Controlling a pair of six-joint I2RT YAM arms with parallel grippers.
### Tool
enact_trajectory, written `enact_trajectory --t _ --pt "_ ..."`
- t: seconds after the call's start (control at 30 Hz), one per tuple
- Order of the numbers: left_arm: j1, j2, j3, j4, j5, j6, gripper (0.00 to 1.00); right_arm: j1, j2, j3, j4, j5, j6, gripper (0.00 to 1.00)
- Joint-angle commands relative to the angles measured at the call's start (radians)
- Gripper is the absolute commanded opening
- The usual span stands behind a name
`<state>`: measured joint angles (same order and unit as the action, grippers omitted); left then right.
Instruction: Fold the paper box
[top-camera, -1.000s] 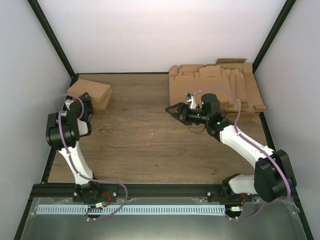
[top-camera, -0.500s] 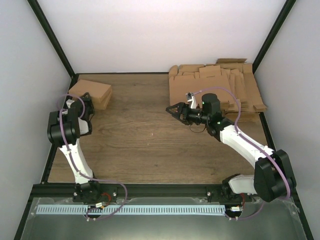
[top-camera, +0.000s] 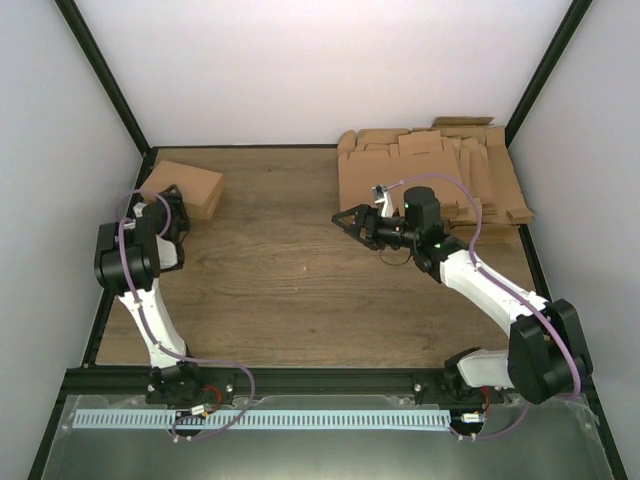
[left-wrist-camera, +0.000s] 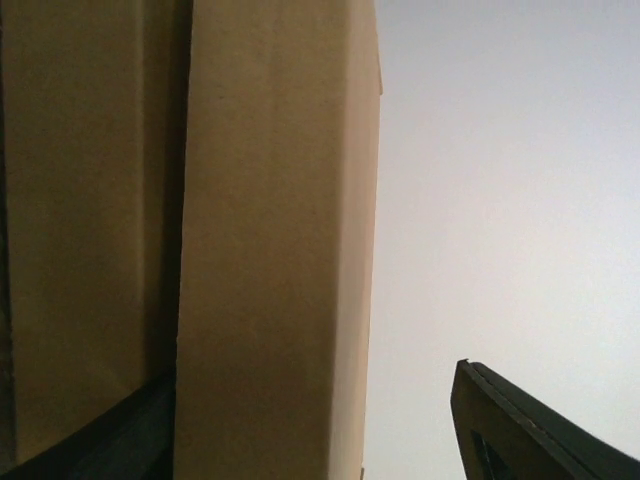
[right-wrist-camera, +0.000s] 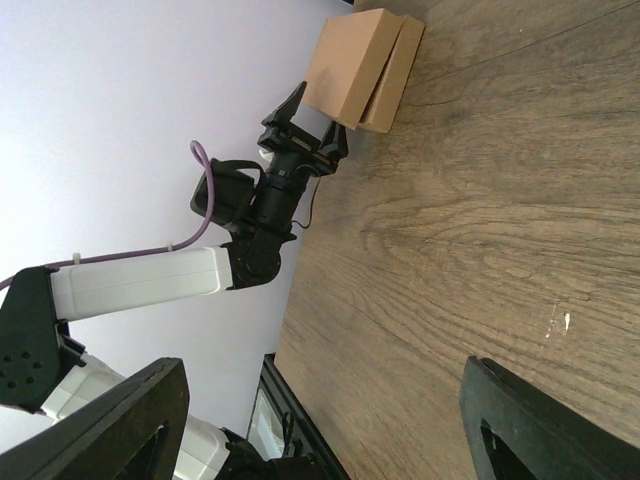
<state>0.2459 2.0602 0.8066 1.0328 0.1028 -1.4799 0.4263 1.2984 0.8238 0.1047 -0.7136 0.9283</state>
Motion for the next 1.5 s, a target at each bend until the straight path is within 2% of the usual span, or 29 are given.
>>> enact_trajectory --t 0.0,0.27,0.4,0.5,0.6,0.73,0.83,0.93,1.07,1.13,1.23,1.27,1.33,1.47 --pt "-0.004 -0.070 -0.014 -0.130 -0.031 0.003 0.76 -0.009 -0.015 0.016 0.014 -0.009 0.000 0.77" --pt "-0.004 -0.216 0.065 -0.606 -0.124 0.022 0.99 -0.009 -0.015 0.011 0.019 -0.013 0.003 0.77" --pt "-0.004 -0.241 0.129 -0.845 -0.134 -0.003 1.00 -0.009 -0.014 0.011 0.019 -0.012 -0.001 0.77" --pt "-0.004 -0.271 0.142 -0.916 -0.127 0.015 1.00 -0.010 -0.015 0.029 -0.014 0.010 -0.047 0.79" --pt "-0.004 -0.348 0.110 -0.930 -0.127 0.079 1.00 -0.021 -0.028 0.046 -0.077 0.096 -0.168 0.82" --pt "-0.005 -0.459 0.107 -1.004 -0.097 0.296 1.00 -0.033 -0.100 -0.015 -0.068 0.350 -0.383 0.84" --pt "-0.025 -0.549 0.052 -0.999 -0.062 0.457 1.00 -0.033 -0.183 -0.101 0.009 0.512 -0.480 0.89" --pt "-0.072 -0.647 -0.025 -0.959 -0.047 0.620 1.00 -0.033 -0.238 -0.164 0.040 0.737 -0.451 0.98" --pt "-0.184 -0.784 -0.121 -0.879 -0.108 0.863 1.00 -0.033 -0.304 -0.309 0.239 0.940 -0.482 1.00" --pt "-0.241 -0.832 -0.184 -0.786 -0.124 0.967 1.00 -0.029 -0.322 -0.380 0.341 0.927 -0.610 1.00" --pt "-0.343 -0.887 -0.323 -0.540 -0.140 1.179 1.00 -0.030 -0.346 -0.449 0.389 0.847 -0.777 1.00" --pt "-0.380 -0.898 -0.366 -0.472 -0.185 1.263 1.00 -0.030 -0.360 -0.483 0.437 0.820 -0.836 1.00" --pt "-0.432 -0.895 -0.405 -0.417 -0.281 1.373 1.00 -0.038 -0.371 -0.552 0.563 0.875 -0.846 1.00" --pt "-0.432 -0.827 -0.401 -0.361 -0.434 1.390 1.00 -0.131 -0.268 -0.583 0.693 0.887 -0.875 1.00"
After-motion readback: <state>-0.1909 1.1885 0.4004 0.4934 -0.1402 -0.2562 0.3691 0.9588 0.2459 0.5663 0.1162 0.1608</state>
